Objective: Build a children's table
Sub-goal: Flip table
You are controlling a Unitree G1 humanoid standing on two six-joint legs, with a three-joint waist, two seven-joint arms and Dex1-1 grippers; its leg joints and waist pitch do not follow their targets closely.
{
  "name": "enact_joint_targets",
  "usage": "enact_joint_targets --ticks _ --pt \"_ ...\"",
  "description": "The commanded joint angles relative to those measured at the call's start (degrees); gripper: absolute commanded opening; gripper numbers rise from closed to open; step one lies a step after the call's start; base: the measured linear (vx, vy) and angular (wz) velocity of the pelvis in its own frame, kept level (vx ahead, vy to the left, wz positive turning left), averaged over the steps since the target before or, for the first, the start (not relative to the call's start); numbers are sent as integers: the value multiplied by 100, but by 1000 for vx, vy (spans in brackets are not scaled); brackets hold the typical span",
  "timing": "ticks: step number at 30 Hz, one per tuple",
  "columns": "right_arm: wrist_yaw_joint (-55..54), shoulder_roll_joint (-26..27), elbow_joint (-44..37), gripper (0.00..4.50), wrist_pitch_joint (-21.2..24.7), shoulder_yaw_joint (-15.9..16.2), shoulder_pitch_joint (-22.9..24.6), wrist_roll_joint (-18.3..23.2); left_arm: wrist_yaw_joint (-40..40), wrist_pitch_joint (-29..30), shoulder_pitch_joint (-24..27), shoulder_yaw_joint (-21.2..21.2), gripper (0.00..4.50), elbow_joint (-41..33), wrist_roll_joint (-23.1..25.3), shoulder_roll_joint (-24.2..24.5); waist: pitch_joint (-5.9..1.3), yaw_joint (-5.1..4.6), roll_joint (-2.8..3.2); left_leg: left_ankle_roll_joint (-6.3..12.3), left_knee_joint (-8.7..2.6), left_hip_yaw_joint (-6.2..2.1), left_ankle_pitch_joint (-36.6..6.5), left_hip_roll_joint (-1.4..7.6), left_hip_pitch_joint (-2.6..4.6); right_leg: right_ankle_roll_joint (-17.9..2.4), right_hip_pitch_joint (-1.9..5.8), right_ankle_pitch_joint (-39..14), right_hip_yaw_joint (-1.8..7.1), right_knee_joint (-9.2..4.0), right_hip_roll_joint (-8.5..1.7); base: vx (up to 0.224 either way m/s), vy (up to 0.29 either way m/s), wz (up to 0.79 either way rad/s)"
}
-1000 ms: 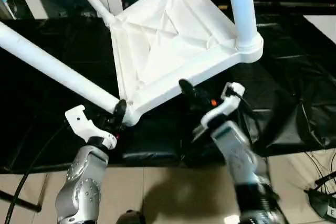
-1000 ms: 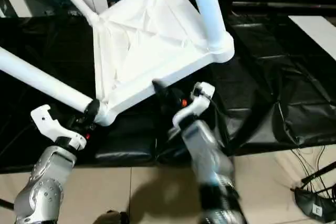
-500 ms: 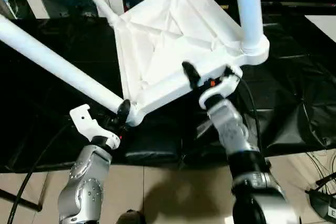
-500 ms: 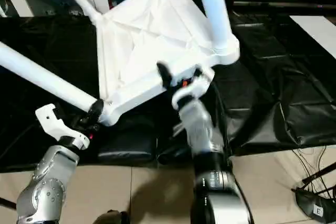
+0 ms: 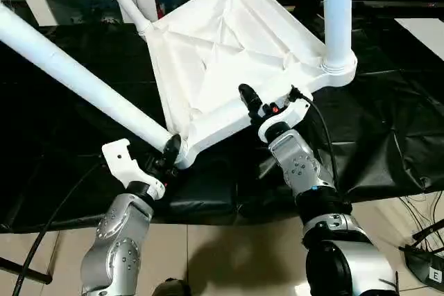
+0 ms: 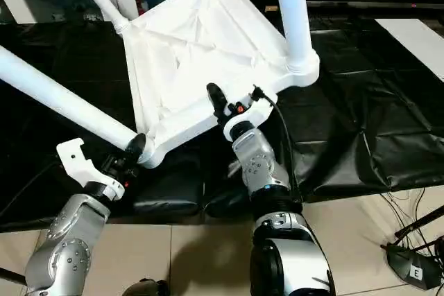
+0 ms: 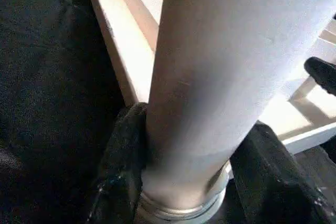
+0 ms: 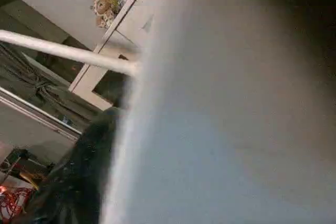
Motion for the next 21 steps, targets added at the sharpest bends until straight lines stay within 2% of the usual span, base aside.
enact_joint_targets --ticks 1,4,5,6,9,10,11,14,16,19,21 --pt "-103 -44 139 298 -99 -36 -167 -105 -325 76 32 -258 214 -120 -371 -164 -432 4 -29 254 -344 -39 -676 163 229 -1114 159 782 105 -335 -341 0 0 0" --pt "-83 -65 186 281 -145 -92 -193 -120 -323 72 16 -251 214 -88 -362 -167 -433 -2 -31 187 -344 -40 -730 158 227 -1114 161 716 111 -335 -342 0 0 0" --pt "-78 -73 197 276 -155 -103 -199 -124 -318 75 11 -248 214 -84 -364 -163 -429 -4 7 172 -346 -44 -766 155 223 -1124 152 681 110 -334 -347 0 0 0" --pt "-78 -73 197 257 -155 -103 -199 -124 -318 75 11 -248 214 -84 -364 -163 -424 -16 -7 167 -351 -41 -801 154 223 -1121 151 647 108 -345 -337 0 0 0" --pt "-84 -101 227 243 -195 -106 -210 -159 -268 81 -21 -221 214 -38 -315 -145 -421 -30 -14 138 -354 -43 -870 155 225 -1128 154 587 112 -346 -337 0 0 0" --pt "-87 -110 225 236 -205 -109 -213 -165 -189 86 -36 -193 270 -15 -266 -145 -415 -29 1 135 -356 -46 -875 154 224 -1125 147 570 114 -350 -342 0 0 0" --pt "-89 -118 215 233 -209 -119 -218 -161 -183 93 -49 -152 284 5 -304 -162 -417 -34 -2 131 -360 -48 -890 157 228 -1126 148 561 110 -350 -334 0 0 0" --pt "-91 -140 198 228 -245 -129 -233 -214 -203 89 -60 -104 291 12 -357 -176 -418 -25 0 96 -355 -38 -934 155 238 -1181 135 529 115 -350 -332 0 0 0" --pt "-111 -159 191 226 -295 -143 -256 -241 -209 113 -44 -92 321 -38 -381 -160 -410 -16 -16 111 -362 -39 -952 155 233 -1165 141 497 113 -354 -332 0 0 0" --pt "-155 -180 204 226 -371 -160 -280 -267 -208 132 -37 -71 330 -63 -409 -143 -406 -2 -12 110 -366 -41 -958 161 236 -1136 132 408 115 -362 -341 0 0 0" --pt "-186 -213 195 226 -440 -189 -305 -274 -135 79 -47 -5 354 -62 -387 -138 -397 1 -18 94 -375 -39 -1014 163 238 -1109 125 329 115 -373 -337 0 0 0"
